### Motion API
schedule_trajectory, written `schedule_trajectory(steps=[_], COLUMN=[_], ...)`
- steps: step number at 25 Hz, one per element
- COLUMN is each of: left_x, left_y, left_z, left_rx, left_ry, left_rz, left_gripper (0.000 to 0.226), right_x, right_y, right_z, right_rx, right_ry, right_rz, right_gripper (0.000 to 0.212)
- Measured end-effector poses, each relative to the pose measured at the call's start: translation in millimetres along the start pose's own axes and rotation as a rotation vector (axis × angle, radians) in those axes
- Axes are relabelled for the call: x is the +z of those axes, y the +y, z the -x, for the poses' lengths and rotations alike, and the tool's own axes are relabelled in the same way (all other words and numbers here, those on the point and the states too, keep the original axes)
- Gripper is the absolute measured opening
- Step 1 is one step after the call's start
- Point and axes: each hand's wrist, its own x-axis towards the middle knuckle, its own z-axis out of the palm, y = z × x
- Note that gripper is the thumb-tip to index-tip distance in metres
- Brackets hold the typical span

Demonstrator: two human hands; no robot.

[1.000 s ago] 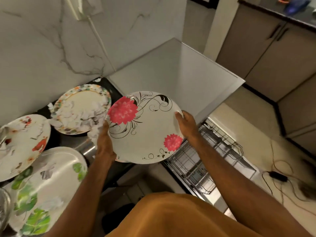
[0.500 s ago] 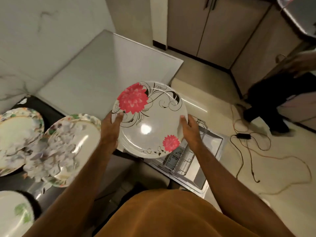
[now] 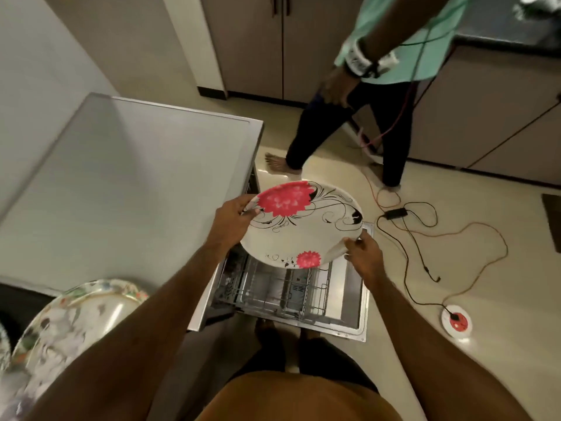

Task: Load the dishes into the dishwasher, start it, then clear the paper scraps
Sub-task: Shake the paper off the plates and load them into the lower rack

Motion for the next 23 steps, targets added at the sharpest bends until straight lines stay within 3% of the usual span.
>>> schedule_trajectory(steps=[3,9,14,23], left_x=[26.5,92.9,156.1,203.3], left_y=[-9.6,-70.3,-123.1,-185.1], left_z=[-43.8,-142.2,-212.2,-292.0], left_rx=[0.07,0.04,-0.064,-0.053], left_ry=[-0.085,-0.198,-0.14,-0.11], left_rz=[-0.269,-0.784,-0.92,-0.946], left_gripper=[0.024,0.036,0.022,0.018], right_x=[-1.1,22.7,43.0,57.1], right_y=[16.3,53.2,96.9,124.3], right_z=[-31.2,-131.4,-220.9,-312.3], right_rx=[0.074,-0.012,-0.039,-0.168], right_ry=[0.095,0.122,0.14,0.133], right_rz=[0.129,0.399,0.432,0.544], right_gripper=[0.014,0.029,0.024,0.025])
